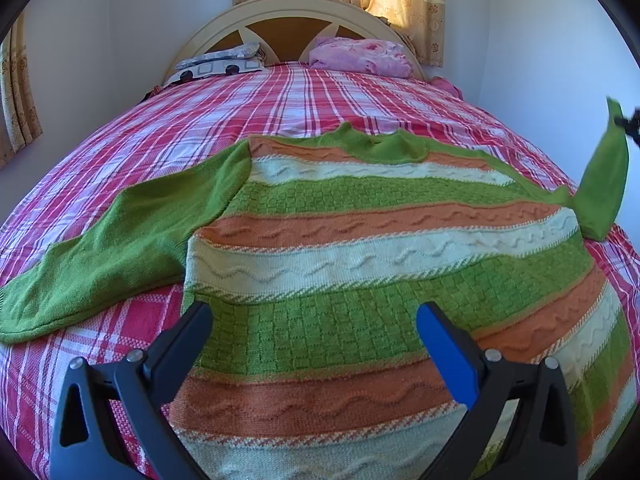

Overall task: Fold small clothes
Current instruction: 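Lift the sleeve with the right tool and fold it across the sweater body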

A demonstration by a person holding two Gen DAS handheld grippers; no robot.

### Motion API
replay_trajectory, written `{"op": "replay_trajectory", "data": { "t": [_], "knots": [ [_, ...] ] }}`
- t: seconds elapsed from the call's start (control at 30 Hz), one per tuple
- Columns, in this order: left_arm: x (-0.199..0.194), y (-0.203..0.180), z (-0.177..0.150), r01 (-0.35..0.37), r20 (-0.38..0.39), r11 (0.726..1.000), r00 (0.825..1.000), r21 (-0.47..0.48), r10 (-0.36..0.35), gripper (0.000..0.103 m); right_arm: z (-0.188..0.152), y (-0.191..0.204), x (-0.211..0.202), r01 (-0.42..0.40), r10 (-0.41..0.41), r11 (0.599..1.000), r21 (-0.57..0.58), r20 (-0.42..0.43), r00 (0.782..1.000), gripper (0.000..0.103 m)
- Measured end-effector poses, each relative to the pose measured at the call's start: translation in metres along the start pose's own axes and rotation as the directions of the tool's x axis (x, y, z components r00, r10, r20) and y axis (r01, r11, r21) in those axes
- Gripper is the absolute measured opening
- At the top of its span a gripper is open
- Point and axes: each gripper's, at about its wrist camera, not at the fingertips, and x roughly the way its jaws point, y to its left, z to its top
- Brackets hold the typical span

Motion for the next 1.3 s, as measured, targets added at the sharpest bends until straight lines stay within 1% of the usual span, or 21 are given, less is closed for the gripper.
{"op": "replay_trajectory", "data": {
  "t": [0.17,0.3,0.43,0.63,0.7,0.73,0.77,0.83,0.87,0.93,1.0,1.07,1.1,1.17,1.23,1.27,1.3],
  "knots": [
    [0.000,-0.002,-0.001,0.005,-0.002,1.000,1.000,0.009,-0.005,0.103,0.000,0.060,0.000,-0.073,0.073,0.993,-0.090,-0.002,0.997,0.008],
    [-0.001,-0.001,-0.002,0.001,-0.001,1.000,1.000,0.007,-0.001,0.103,-0.002,0.107,0.003,-0.129,0.128,0.979,-0.157,-0.017,0.992,0.008],
    [-0.001,-0.001,-0.002,0.006,0.000,1.000,1.000,0.000,-0.006,0.103,-0.012,0.146,0.005,-0.181,0.178,0.961,-0.209,-0.037,0.983,0.008],
    [-0.001,0.000,-0.003,0.008,-0.002,1.000,1.000,-0.006,-0.008,0.103,-0.051,0.212,0.017,-0.269,0.246,0.918,-0.293,-0.112,0.963,0.008],
    [-0.001,0.000,-0.002,0.010,-0.001,1.000,1.000,-0.007,-0.010,0.103,-0.074,0.235,0.026,-0.302,0.266,0.897,-0.323,-0.151,0.952,0.008],
    [-0.001,0.001,-0.003,0.013,-0.002,1.000,1.000,-0.009,-0.013,0.103,-0.082,0.240,0.030,-0.311,0.270,0.891,-0.332,-0.164,0.949,0.008],
    [0.000,0.001,-0.003,0.015,-0.002,1.000,1.000,-0.013,-0.015,0.103,-0.097,0.250,0.037,-0.326,0.275,0.881,-0.342,-0.190,0.942,0.008],
    [0.000,0.003,-0.003,0.021,-0.005,1.000,1.000,-0.023,-0.021,0.103,-0.119,0.260,0.048,-0.346,0.280,0.873,-0.343,-0.228,0.933,0.008],
    [0.000,0.004,-0.003,0.022,-0.006,0.999,1.000,-0.028,-0.023,0.103,-0.137,0.266,0.057,-0.356,0.278,0.870,-0.341,-0.257,0.925,0.008],
    [0.001,0.006,-0.003,0.024,-0.008,0.999,1.000,-0.040,-0.024,0.103,-0.161,0.271,0.073,-0.367,0.272,0.869,-0.332,-0.300,0.914,0.008],
    [0.001,0.008,-0.004,0.036,-0.011,0.998,0.999,-0.053,-0.036,0.103,-0.187,0.272,0.090,-0.374,0.259,0.869,-0.325,-0.345,0.902,0.008],
    [0.002,0.012,-0.004,0.052,-0.018,0.996,0.998,-0.071,-0.053,0.103,-0.207,0.271,0.100,-0.372,0.243,0.869,-0.325,-0.374,0.895,0.008],
    [0.002,0.013,-0.004,0.058,-0.020,0.995,0.998,-0.079,-0.060,0.103,-0.218,0.269,0.108,-0.374,0.237,0.873,-0.314,-0.398,0.886,0.008],
    [0.003,0.015,-0.004,0.074,-0.021,0.993,0.997,-0.090,-0.076,0.103,-0.228,0.259,0.118,-0.376,0.232,0.878,-0.297,-0.424,0.876,0.008],
    [0.002,0.016,-0.004,0.081,-0.015,0.992,0.996,-0.093,-0.082,0.103,-0.234,0.250,0.122,-0.372,0.231,0.886,-0.279,-0.429,0.873,0.009],
    [0.001,0.016,-0.004,0.083,-0.015,0.992,0.996,-0.091,-0.084,0.103,-0.235,0.243,0.122,-0.382,0.241,0.885,-0.266,-0.441,0.865,0.022],
    [0.000,0.015,-0.004,0.088,-0.015,0.992,0.996,-0.086,-0.089,0.103,-0.236,0.239,0.120,-0.383,0.241,0.885,-0.263,-0.446,0.862,0.055]
  ]
}}
